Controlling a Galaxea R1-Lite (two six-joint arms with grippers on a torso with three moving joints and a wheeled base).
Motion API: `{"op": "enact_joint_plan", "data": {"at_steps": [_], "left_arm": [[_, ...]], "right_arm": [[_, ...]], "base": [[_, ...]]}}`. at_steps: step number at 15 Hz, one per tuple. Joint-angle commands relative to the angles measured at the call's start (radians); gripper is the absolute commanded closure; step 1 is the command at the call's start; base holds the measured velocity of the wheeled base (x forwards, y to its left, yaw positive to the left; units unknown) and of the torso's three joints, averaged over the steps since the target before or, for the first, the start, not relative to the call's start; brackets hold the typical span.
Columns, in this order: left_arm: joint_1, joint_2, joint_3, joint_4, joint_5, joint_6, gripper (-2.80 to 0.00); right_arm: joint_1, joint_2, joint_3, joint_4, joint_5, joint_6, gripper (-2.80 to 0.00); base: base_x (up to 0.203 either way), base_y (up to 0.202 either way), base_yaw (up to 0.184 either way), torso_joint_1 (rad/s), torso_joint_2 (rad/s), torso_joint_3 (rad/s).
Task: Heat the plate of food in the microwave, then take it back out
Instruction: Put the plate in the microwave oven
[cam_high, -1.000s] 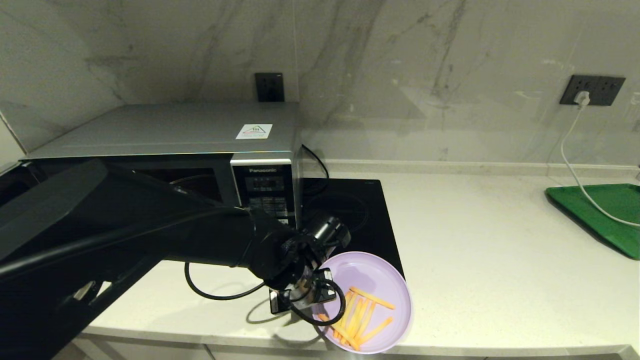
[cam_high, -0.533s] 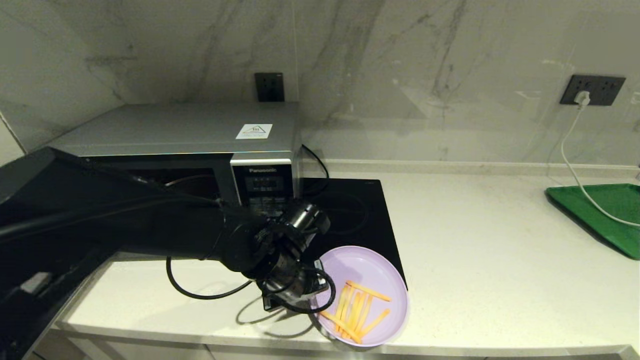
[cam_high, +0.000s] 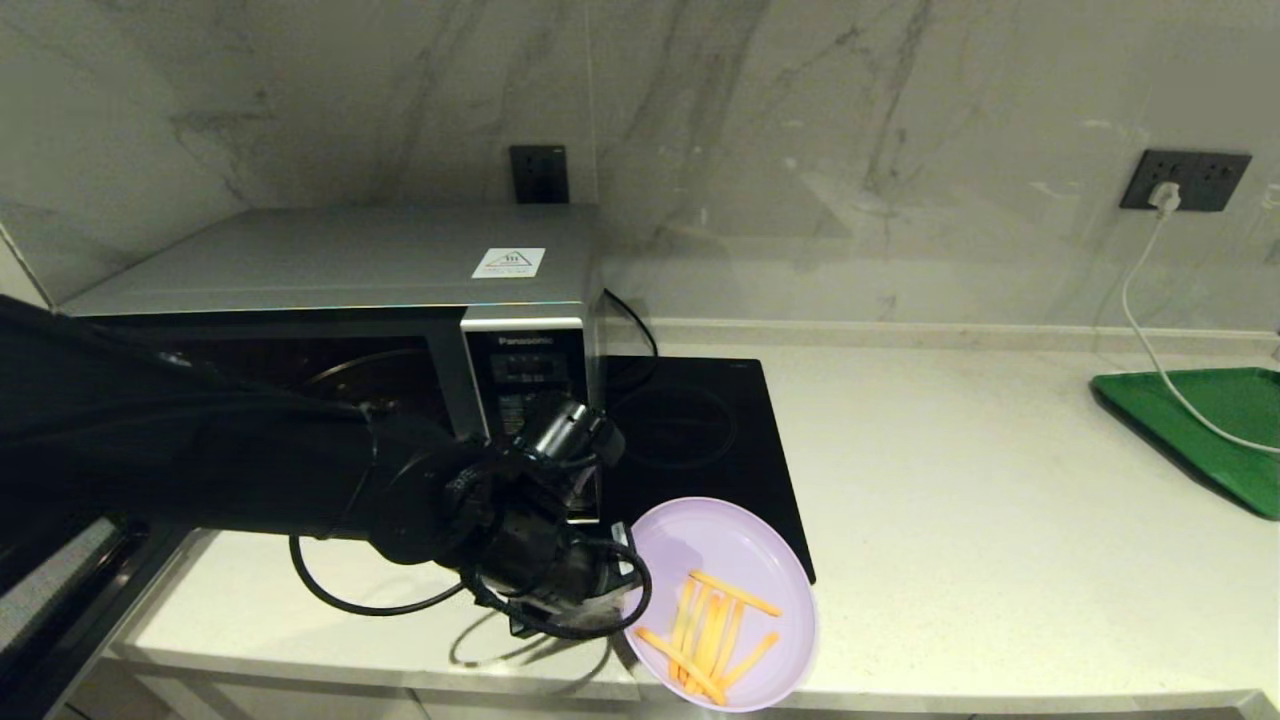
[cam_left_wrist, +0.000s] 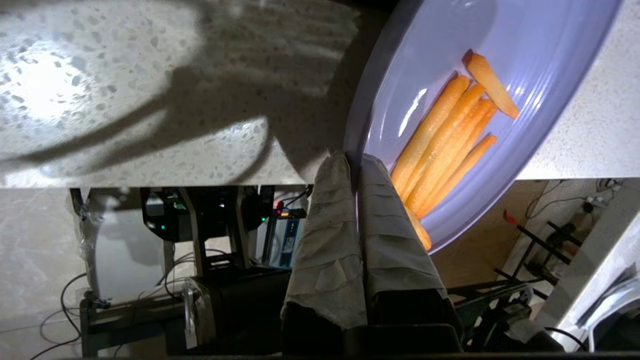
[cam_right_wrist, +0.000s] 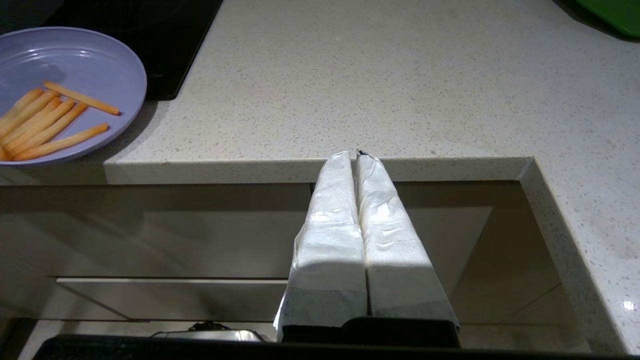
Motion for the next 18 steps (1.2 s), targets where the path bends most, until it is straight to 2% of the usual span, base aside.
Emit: {"op": "enact_joint_plan", "data": {"at_steps": [1,8,13,16,18], "left_arm": [[0.008,-0.034,0.016,0.002,-0.015,-0.006,0.00],[0.074,-0.104,0.080,-0.001,-0.119,-0.006,0.00],[0.101,-0.235,0.210,-0.028,-0.211,-0.006,0.00],[0.112,-0.344,0.298,-0.030,-0.223,-0.006,0.00],[0.149,-0.413,0.352,-0.031,-0.236,-0.005,0.00]], "right_arm": [[0.001,0.002,0.001,0.002,0.000,0.001,0.00],[0.000,0.002,0.001,0.002,0.000,0.001,0.00],[0.000,0.002,-0.001,0.002,0.000,0.001,0.00],[0.000,0.002,0.001,0.002,0.000,0.001,0.00],[0.000,0.002,0.000,0.002,0.000,0.001,0.00]], "base": [[0.000,0.000,0.000,0.000,0.00,0.000],[0.000,0.000,0.000,0.000,0.00,0.000],[0.000,0.000,0.000,0.000,0.00,0.000],[0.000,0.000,0.000,0.000,0.00,0.000],[0.000,0.000,0.000,0.000,0.00,0.000]]}}
